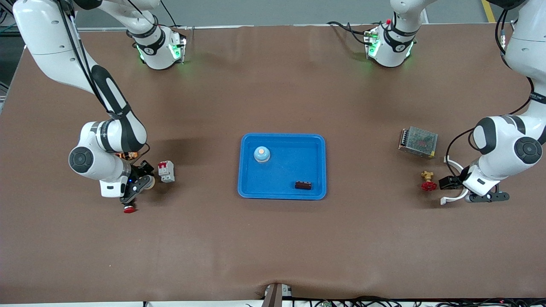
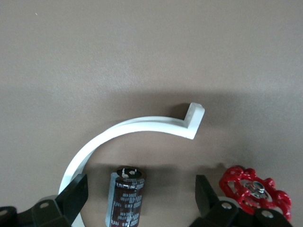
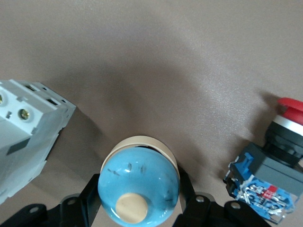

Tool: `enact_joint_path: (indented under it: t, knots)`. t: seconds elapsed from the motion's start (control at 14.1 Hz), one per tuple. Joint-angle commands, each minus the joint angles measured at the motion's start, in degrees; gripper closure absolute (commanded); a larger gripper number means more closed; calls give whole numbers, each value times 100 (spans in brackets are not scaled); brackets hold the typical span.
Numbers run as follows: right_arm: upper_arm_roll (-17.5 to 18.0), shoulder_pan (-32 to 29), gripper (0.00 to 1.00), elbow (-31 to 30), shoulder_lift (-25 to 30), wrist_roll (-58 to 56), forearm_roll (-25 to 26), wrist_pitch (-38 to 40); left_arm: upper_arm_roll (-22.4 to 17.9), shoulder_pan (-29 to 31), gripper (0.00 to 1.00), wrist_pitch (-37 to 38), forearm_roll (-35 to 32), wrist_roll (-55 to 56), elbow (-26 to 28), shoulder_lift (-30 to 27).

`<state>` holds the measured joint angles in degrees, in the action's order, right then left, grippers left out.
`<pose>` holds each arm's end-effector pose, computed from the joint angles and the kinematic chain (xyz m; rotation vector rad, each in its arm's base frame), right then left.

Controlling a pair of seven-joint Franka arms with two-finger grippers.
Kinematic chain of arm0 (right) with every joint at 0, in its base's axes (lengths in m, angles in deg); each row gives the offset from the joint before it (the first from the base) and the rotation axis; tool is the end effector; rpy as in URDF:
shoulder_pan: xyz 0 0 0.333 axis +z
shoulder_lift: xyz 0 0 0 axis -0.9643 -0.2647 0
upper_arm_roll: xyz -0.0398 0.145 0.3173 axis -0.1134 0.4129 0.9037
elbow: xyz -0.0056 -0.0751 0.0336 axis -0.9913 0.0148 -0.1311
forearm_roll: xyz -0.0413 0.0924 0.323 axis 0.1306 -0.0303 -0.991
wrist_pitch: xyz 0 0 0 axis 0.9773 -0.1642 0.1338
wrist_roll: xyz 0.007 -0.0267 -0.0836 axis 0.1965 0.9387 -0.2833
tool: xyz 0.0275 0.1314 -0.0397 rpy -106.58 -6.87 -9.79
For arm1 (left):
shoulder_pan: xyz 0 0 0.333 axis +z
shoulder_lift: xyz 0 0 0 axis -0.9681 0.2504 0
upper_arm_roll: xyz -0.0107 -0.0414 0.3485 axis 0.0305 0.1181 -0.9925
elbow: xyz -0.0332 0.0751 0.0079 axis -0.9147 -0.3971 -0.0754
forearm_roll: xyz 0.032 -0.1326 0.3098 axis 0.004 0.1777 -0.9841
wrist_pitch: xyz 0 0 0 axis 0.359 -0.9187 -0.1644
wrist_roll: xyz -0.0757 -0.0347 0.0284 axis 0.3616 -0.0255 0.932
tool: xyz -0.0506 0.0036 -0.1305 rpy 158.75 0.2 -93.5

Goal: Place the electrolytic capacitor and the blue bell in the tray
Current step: 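Grasp the second bell with the right gripper while the left approaches a capacitor, then carry the bell to the tray while the left gripper grasps the capacitor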

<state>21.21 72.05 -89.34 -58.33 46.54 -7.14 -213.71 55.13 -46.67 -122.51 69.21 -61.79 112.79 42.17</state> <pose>0.5916 0.0057 0.2144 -2.8660 -1.1605 0.1179 0.6057 0.1446 0.2308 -3.1165 -0.0629 -0.0985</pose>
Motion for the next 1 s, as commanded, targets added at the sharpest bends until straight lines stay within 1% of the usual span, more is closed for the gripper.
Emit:
enact_joint_path:
  t: [0.0,0.14,0.36,0.5,0.71,0.78,0.92]
  knots:
    - [137,-144,50,133,46,-38,-23,438,18,70,0,-123,-116,22,251,-185]
    - [137,-135,50,475,72,-64,-234,1035,9,70,0,-141,-116,22,252,-159]
    - [137,-109,50,1003,81,-21,-349,1757,0,78,0,-229,-116,13,260,-106]
    - [137,-83,50,1477,81,41,-436,2353,0,148,0,-229,-265,22,260,-106]
    - [146,127,49,2171,90,732,-454,3233,0,228,0,-229,-406,22,260,-98]
    - [146,250,48,2304,107,1031,-454,3409,0,228,0,-229,-406,22,260,-89]
    - [146,523,48,2349,213,1655,-472,3499,0,228,0,-246,-406,22,260,-80]
